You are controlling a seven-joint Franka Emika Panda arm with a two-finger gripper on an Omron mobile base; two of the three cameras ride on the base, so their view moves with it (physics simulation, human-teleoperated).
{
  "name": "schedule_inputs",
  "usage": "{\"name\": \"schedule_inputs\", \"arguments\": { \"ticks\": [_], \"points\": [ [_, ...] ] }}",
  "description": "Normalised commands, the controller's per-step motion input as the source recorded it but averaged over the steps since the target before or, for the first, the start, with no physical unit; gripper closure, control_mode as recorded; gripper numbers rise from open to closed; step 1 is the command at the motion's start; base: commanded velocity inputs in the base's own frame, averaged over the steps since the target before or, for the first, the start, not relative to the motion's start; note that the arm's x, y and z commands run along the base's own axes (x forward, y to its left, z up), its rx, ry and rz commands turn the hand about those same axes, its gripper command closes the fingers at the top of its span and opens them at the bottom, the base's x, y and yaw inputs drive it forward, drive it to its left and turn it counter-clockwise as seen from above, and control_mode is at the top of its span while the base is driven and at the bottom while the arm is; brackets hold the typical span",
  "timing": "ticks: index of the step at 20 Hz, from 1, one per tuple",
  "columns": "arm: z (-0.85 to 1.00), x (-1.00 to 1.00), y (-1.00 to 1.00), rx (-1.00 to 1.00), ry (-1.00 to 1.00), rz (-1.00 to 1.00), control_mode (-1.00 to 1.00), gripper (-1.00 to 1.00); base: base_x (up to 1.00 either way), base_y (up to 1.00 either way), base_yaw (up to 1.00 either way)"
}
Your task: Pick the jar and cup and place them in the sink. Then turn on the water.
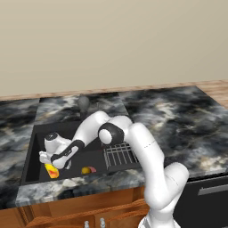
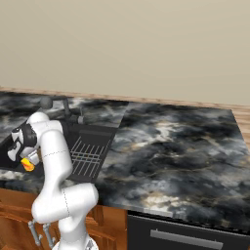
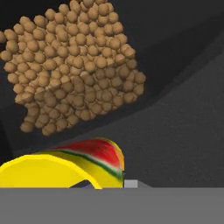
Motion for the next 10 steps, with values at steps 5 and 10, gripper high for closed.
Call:
{"name": "schedule_inputs", "arguments": {
  "ticks": [5,10],
  "points": [
    [-0.26,0.14,0.02,0.00,0.00,0.00,-1.00,1.00,0.00,0.00,0.00],
    [-0.02,0.00,0.00,0.00,0.00,0.00,-1.00,-1.00,0.00,0.00,0.00]
  ]
}}
